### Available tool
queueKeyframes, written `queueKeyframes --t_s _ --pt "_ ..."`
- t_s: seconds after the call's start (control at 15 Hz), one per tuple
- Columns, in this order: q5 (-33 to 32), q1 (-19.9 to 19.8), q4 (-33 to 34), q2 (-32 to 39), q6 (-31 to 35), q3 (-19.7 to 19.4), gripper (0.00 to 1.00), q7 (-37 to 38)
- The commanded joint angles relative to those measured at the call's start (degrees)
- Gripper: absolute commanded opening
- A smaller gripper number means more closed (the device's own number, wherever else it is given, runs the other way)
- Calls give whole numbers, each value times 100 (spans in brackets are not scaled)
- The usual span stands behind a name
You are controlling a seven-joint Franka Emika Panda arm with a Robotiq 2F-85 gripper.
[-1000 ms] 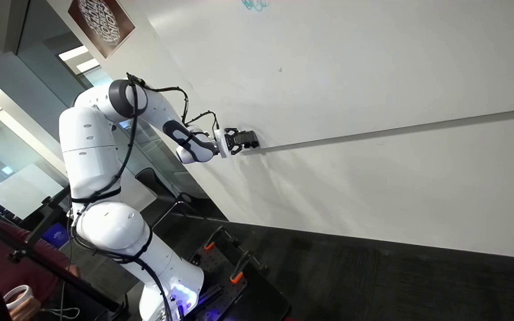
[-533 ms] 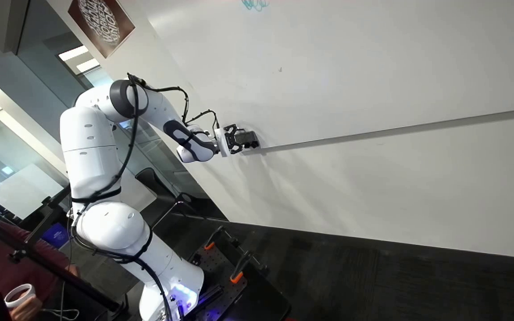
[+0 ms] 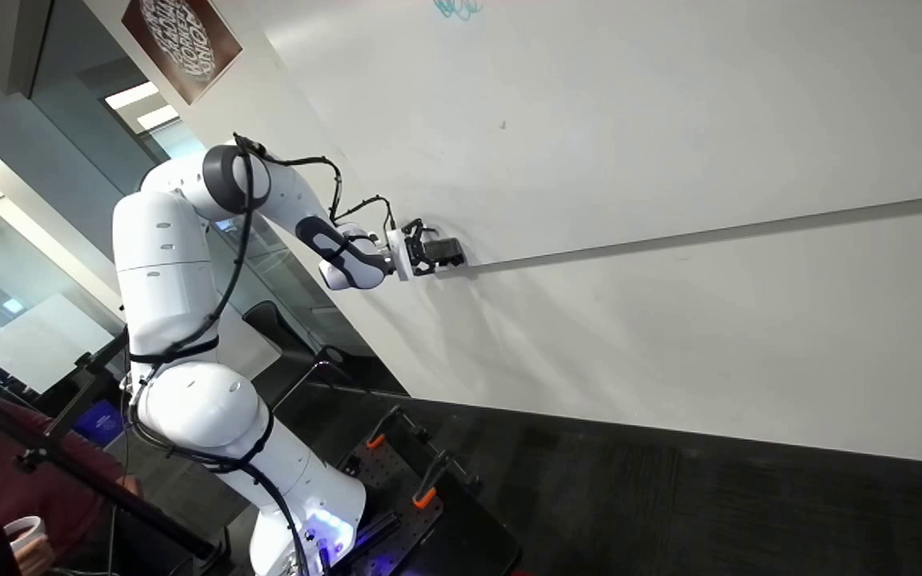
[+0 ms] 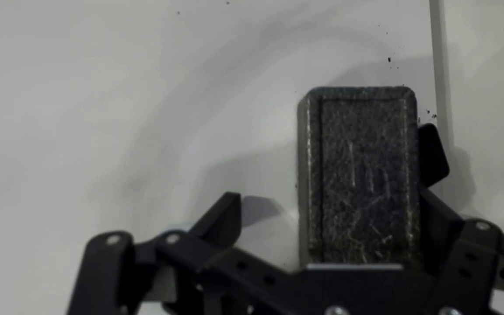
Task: Use the duster to erase the white board
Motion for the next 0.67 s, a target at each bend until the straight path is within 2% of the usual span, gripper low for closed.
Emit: queueKeyframes --t_s 0.0,0.6 --pt "250 58 -32 -24 -242 31 100 -256" --pt "668 182 -622 -392 -921 88 100 -204"
